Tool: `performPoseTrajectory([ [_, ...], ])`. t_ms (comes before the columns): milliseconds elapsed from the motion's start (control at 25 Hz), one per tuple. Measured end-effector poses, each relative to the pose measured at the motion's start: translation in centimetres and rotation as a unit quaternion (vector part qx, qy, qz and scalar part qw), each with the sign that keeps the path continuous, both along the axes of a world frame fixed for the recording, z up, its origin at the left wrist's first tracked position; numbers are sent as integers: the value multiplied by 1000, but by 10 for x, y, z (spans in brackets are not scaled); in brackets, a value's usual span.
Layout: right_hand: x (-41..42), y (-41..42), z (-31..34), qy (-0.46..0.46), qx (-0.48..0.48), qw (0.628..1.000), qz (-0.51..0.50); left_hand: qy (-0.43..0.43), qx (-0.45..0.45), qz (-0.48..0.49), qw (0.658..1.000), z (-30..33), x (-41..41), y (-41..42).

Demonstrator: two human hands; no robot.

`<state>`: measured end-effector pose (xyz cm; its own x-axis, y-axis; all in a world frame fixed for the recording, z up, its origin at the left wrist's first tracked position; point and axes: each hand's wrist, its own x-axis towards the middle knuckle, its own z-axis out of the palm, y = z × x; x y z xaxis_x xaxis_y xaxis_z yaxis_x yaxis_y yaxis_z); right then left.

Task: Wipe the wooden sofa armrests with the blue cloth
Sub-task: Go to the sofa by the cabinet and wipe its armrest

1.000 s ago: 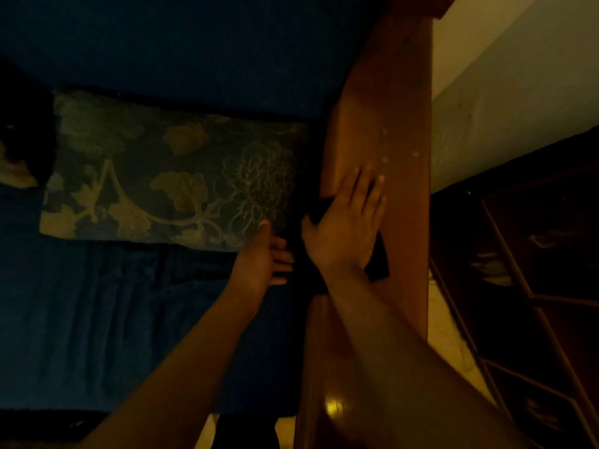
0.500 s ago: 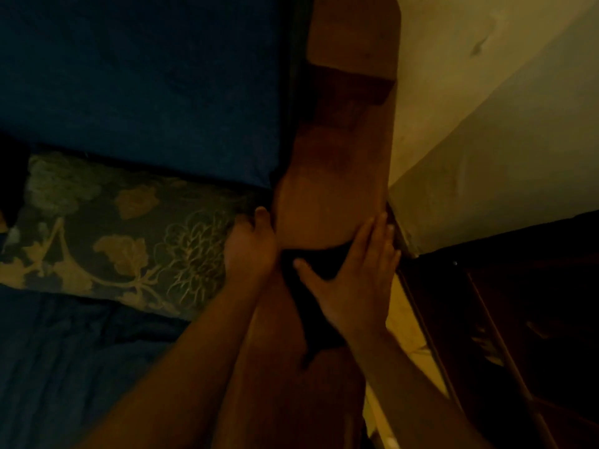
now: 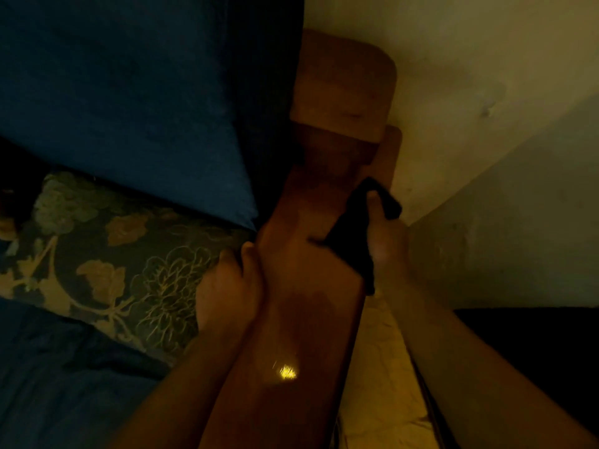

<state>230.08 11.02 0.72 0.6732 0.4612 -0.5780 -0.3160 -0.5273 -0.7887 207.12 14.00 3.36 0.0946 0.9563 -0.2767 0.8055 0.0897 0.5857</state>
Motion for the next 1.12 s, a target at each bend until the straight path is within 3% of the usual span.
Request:
performPoseTrajectory([
  [80, -10, -7, 1, 21, 27, 999, 14, 26, -6, -23, 999, 7, 4, 5],
  [200, 42, 48, 8, 78, 55, 995, 6, 84, -20, -57, 995, 9, 5, 16],
  [360, 107, 104, -18, -17, 58, 998, 33, 43, -34, -43, 998, 6, -2, 16],
  [440, 82, 84, -14, -52, 22, 998, 39, -7, -45, -13, 999, 8, -11, 9],
  [520, 27, 40, -16, -166, -50, 985, 15, -57, -67, 19, 996, 9, -21, 1],
  [600, -58, -25, -13, -292, -62, 949, 107, -79, -88, 35, 992, 12, -35, -12],
  [720, -105, -74, -2, -496, -55, 786, 365, -72, -97, 47, 992, 18, -57, -32],
  [760, -93, -64, -2, -536, -66, 744, 394, -66, -95, 53, 992, 17, -67, -40],
  [800, -81, -45, -4, -552, -89, 735, 385, -64, -97, 59, 991, 16, -76, -47],
  [920, -65, 19, 9, -440, -154, 858, 216, -74, -79, 83, 991, 12, -100, -73],
  [960, -76, 27, 9, -420, -183, 868, 192, -78, -68, 89, 991, 11, -108, -84],
  [1040, -122, 9, 7, -442, -188, 840, 250, -90, -59, 108, 988, 5, -126, -106],
  [1120, -176, -57, -2, -497, -103, 765, 397, -102, -61, 129, 984, 1, -151, -134],
])
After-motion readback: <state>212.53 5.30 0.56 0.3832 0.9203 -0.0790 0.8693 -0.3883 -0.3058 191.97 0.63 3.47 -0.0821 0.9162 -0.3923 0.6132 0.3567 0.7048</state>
